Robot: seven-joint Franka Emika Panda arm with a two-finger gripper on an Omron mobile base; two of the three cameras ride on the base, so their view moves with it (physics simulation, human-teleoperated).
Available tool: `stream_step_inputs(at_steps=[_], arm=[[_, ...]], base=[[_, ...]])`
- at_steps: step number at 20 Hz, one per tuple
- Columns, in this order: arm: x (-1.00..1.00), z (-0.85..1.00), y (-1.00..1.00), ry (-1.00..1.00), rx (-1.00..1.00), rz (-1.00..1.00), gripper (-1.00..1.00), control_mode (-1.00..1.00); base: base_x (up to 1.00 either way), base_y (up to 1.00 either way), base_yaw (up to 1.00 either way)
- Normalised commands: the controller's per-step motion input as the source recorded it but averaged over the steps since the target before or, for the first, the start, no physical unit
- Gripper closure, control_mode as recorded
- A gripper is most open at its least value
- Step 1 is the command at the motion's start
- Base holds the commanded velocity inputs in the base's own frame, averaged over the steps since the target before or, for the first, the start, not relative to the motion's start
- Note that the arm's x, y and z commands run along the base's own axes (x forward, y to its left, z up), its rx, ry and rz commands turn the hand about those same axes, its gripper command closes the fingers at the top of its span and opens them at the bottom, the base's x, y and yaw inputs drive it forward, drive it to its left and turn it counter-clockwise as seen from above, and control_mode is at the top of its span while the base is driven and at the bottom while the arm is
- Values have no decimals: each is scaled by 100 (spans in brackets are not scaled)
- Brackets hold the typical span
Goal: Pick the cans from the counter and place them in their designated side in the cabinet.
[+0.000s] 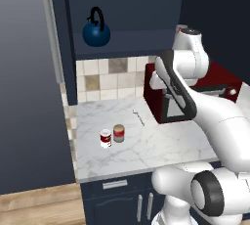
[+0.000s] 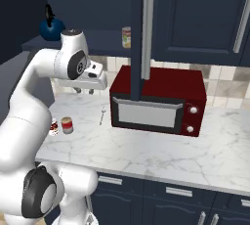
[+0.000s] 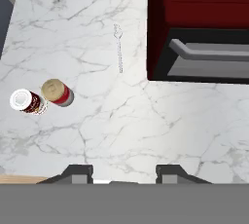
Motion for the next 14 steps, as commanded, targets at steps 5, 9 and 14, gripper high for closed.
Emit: stream_step_inputs(at_steps=[5,9,14], arm=[[-13,0,12,-1,0,0,-100,-100],[-25,0,17,-7,-1,0,-100,-100],[-20,0,21,-5,0,0,-100,-100]], base=[[0,0,0],[0,0,0],[0,0,0]])
